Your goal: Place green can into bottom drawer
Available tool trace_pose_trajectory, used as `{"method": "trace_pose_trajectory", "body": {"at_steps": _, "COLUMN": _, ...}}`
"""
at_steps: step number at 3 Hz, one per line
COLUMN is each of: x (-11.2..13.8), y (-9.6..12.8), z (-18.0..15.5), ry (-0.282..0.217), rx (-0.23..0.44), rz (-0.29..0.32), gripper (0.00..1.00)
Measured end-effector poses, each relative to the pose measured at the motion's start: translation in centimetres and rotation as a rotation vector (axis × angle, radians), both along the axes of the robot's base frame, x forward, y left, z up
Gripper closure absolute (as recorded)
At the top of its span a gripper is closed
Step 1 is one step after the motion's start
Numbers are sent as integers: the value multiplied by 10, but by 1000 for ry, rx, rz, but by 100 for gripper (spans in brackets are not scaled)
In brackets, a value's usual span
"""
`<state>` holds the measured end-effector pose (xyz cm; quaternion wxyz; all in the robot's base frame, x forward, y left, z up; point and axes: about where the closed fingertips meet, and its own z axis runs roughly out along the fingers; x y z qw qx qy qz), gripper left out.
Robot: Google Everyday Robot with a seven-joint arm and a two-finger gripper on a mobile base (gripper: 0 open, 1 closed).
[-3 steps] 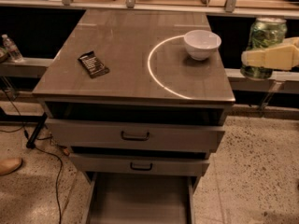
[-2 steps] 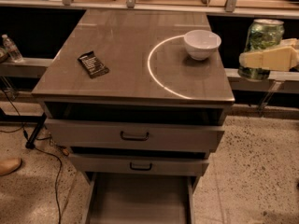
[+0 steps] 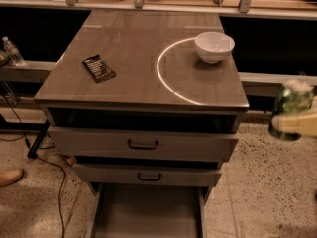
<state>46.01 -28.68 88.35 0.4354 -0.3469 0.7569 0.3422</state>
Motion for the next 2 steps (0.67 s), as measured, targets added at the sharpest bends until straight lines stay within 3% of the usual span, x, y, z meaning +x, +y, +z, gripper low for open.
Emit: {"method": "trace_pose_trajectory", "body": {"at_steps": 2, "x": -57, "y": -3, "z": -123, "ry": 21, "rx": -86, "rz": 166, "gripper": 100}}
